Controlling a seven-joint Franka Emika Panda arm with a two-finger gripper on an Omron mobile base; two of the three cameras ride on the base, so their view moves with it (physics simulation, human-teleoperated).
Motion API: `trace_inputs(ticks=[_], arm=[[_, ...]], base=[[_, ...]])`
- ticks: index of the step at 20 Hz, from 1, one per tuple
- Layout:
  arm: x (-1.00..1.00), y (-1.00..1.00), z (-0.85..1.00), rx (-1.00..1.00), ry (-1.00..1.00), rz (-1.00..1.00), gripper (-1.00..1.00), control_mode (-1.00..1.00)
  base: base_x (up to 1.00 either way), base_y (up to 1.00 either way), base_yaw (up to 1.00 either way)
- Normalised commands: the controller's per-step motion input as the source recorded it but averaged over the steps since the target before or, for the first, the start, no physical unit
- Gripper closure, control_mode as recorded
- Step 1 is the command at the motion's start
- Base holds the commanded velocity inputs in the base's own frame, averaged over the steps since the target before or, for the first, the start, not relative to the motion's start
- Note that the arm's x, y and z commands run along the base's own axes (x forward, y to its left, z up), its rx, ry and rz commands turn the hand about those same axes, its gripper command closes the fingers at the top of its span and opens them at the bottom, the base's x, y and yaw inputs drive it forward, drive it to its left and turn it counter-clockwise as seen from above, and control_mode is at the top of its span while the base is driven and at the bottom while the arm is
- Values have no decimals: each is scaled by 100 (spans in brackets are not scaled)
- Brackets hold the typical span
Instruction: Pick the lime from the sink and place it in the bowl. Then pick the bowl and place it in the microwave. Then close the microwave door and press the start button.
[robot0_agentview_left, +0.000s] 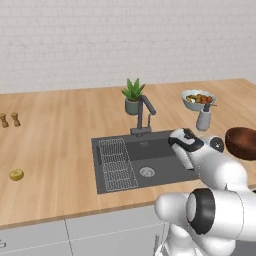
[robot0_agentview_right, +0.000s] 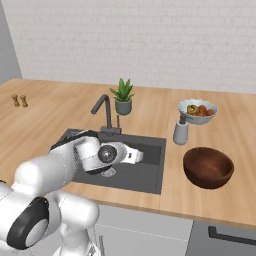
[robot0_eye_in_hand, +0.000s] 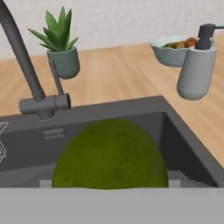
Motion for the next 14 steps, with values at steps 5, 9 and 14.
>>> trace_inputs(ticks=[5,9,14], arm=[[-1,-21,100,0,11,0,100,-100],[-22,-66,100,0,27,0,100,-100],[-43,-58,81,0,26,0,100,-100]], base=[[0,0,0],[0,0,0],[0,0,0]])
